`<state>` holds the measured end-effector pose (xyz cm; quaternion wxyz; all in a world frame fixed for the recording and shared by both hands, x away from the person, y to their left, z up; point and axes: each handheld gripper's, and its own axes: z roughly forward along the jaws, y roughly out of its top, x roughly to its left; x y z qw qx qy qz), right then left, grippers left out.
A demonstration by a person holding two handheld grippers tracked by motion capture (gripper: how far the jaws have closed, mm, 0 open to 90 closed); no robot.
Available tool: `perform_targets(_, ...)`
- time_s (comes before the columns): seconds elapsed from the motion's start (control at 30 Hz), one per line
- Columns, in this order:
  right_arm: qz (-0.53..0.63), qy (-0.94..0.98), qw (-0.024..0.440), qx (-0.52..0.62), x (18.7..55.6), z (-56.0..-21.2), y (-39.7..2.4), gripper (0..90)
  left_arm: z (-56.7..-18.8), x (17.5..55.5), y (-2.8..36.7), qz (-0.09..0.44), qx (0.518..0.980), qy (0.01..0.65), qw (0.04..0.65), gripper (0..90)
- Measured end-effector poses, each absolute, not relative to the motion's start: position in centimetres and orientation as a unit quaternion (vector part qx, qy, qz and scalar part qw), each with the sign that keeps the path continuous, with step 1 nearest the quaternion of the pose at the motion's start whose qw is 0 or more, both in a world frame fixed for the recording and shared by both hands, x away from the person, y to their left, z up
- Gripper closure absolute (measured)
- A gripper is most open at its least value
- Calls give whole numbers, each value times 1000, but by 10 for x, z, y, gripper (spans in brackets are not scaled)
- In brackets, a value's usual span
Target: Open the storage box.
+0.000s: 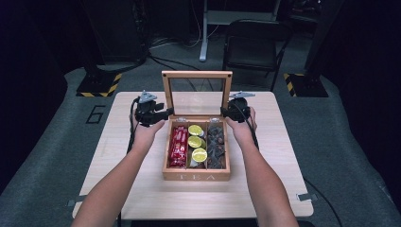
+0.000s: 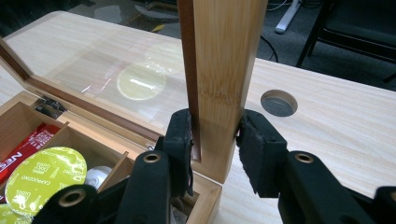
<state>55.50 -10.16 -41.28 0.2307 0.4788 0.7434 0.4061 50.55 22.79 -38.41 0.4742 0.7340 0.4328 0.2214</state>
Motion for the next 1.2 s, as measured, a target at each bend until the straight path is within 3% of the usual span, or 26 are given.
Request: perform_targets(1.2, 405, 727, 220, 509, 572, -416, -100, 646, -410, 465, 250, 183, 749, 423, 477, 487)
